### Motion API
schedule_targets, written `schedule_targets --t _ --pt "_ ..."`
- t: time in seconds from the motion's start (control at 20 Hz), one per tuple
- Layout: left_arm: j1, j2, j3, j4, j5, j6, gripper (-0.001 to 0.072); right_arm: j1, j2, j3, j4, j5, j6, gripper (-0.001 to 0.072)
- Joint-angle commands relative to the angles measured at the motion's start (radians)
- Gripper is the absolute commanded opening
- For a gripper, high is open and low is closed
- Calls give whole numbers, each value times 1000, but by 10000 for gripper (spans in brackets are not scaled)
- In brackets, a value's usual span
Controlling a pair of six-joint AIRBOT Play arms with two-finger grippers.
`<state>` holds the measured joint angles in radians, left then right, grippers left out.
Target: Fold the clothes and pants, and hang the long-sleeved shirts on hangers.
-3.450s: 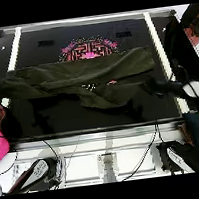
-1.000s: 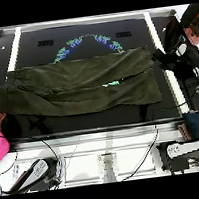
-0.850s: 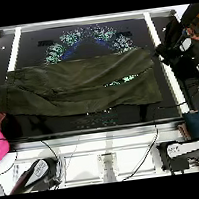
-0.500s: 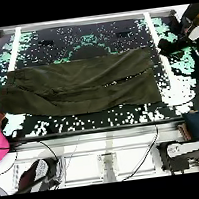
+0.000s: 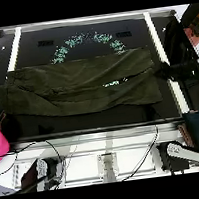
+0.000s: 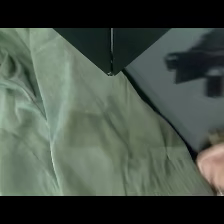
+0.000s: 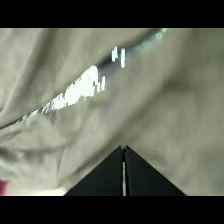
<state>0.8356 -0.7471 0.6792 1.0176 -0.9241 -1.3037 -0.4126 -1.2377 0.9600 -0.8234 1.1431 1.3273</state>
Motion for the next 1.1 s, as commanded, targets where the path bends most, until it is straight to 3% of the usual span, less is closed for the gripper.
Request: schedule_targets --t 0.0,0.1,0.15,0.2,0.25,0.4,0.7,1.05 --pt "127 -30 -52 -150 -47 145 44 -91 222 -307 77 -10 -55 9" --pt "192 -69 -52 -156 -28 140 79 -117 309 -396 75 -13 -55 10" --pt "217 -86 -52 -156 -19 119 239 -117 328 -406 74 -7 -55 10" --pt "235 -105 -52 -155 -10 81 468 -115 336 -400 82 11 -55 11" --pt "246 -124 -52 -156 -7 36 526 -116 336 -391 94 20 -55 11" --pt "246 -195 -53 -210 -2 -13 522 -115 335 -375 157 14 -55 11" --pt "175 -340 -53 -286 10 78 466 -116 335 -370 219 18 -55 12" --pt "38 -468 -52 -286 168 78 469 -116 335 -370 277 46 -55 12"
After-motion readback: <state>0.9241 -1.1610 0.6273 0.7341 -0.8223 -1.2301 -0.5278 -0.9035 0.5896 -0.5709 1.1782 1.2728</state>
